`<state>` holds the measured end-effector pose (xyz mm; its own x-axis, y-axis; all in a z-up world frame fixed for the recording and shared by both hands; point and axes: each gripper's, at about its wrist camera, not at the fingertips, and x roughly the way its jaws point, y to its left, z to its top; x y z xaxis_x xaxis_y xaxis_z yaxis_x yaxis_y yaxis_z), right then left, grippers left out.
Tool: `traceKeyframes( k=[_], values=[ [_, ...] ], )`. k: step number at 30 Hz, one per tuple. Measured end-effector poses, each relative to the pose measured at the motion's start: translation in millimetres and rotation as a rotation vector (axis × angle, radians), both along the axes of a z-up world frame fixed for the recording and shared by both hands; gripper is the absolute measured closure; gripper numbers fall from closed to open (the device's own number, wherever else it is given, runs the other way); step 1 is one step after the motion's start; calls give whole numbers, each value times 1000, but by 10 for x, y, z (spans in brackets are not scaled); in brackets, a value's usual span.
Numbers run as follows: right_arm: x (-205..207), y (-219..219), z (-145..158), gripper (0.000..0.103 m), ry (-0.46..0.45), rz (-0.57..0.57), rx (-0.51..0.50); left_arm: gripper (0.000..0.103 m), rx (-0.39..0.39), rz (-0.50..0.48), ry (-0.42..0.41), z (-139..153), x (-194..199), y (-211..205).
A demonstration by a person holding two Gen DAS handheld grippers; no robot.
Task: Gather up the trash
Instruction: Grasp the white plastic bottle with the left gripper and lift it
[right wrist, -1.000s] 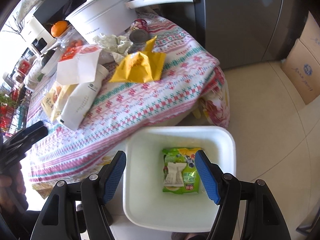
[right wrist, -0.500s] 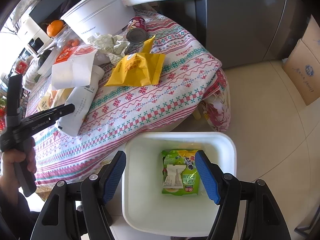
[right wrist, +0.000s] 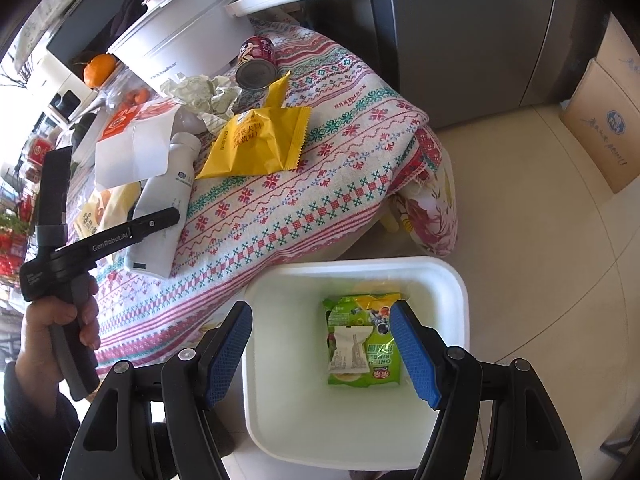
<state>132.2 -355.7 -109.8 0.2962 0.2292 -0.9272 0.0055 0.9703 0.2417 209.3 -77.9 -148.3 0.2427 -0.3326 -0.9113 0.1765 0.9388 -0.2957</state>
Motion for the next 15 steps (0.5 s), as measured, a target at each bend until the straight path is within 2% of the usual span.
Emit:
traceKeyframes(
  k=[5, 15],
  values=[
    [18, -9, 43, 30, -12, -14, 0, 66, 6, -23, 13, 87, -189, 77],
    [300, 140, 45, 30, -45, -10, -35, 66, -22, -97, -94, 562, -761, 322]
  ],
)
